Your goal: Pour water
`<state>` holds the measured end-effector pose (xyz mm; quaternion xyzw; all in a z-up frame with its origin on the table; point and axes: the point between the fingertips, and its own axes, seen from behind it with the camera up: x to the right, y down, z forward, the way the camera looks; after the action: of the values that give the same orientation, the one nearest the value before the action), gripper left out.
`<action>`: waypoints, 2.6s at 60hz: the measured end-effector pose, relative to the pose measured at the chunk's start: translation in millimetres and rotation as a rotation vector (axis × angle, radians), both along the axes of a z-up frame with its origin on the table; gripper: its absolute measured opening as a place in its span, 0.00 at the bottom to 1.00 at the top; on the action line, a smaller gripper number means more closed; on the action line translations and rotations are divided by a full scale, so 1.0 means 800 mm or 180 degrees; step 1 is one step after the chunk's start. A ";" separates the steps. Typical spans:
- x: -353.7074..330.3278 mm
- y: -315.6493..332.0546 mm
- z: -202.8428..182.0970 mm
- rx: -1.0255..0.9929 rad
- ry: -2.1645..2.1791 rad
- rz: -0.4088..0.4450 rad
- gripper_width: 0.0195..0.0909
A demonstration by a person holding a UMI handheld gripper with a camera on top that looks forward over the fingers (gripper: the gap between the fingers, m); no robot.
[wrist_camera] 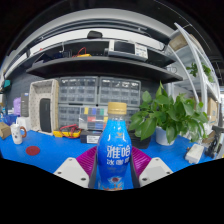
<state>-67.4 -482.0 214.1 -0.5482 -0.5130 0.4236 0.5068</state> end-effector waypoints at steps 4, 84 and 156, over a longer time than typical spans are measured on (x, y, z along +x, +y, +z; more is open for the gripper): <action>-0.011 -0.017 0.010 0.0018 -0.0008 -0.0009 0.36; -0.198 -0.657 0.045 0.6356 0.0605 0.1125 0.19; -0.192 -0.566 0.006 -0.0074 -0.0152 0.1584 0.22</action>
<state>-221.1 -935.1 219.1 -0.4206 -0.6391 0.5282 0.3683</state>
